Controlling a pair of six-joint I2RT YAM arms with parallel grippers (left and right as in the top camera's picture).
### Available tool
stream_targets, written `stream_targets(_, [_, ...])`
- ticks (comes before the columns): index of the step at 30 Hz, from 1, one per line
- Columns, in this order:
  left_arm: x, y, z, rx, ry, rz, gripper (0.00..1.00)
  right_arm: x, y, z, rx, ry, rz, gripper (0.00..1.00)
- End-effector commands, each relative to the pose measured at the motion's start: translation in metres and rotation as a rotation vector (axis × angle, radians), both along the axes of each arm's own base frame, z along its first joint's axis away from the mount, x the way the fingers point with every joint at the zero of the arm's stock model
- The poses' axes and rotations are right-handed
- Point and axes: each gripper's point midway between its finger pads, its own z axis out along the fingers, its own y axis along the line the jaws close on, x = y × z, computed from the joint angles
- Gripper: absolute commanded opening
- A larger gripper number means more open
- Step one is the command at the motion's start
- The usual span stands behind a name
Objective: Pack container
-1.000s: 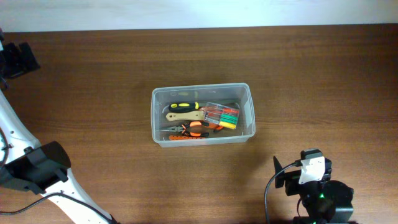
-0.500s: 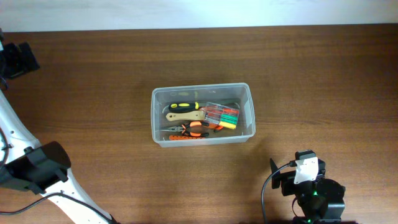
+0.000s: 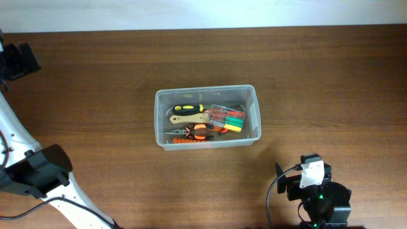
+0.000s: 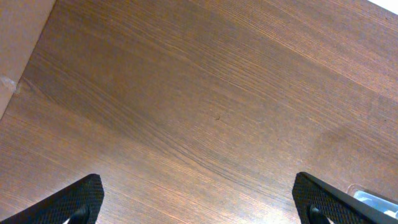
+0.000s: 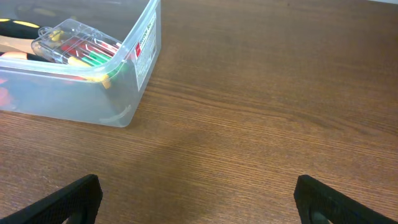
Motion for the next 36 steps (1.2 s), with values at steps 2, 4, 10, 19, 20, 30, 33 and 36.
stream_targets(2, [-0.002, 0.0, 0.004, -0.008, -0.011, 0.007, 0.99, 0.0, 0.0, 0.001, 0.014, -0.009, -0.006, 0.99])
stream_targets(4, [-0.002, 0.0, 0.004, -0.007, -0.011, 0.007, 0.99, 0.001, 0.0, 0.001, 0.014, -0.009, -0.006, 0.99])
stream_targets(10, [-0.01, -0.01, 0.023, 0.009, -0.041, -0.003, 0.99, 0.0, 0.0, 0.001, 0.014, -0.009, -0.006, 0.99])
stream_targets(19, [-0.096, -0.107, 0.068, 0.022, -0.076, -0.133, 0.99, 0.001, 0.0, 0.001, 0.014, -0.009, -0.006, 0.99])
stream_targets(20, [-0.111, -0.123, 0.066, 0.019, -0.068, -0.162, 0.99, 0.0, 0.0, 0.001, 0.014, -0.009, -0.006, 0.99])
stream_targets(30, [-0.14, -0.19, 0.107, 0.296, -0.618, -0.33, 0.99, 0.0, 0.0, 0.001, 0.014, -0.009, -0.006, 0.99])
stream_targets(33, [-0.149, -0.203, 0.104, 0.313, -0.785, -0.357, 0.99, 0.0, 0.0, 0.001, 0.014, -0.009, -0.006, 0.99])
stream_targets(36, [-0.158, -0.208, 0.074, 0.317, -0.849, -0.366, 0.99, 0.0, 0.0, 0.001, 0.014, -0.009, -0.006, 0.99])
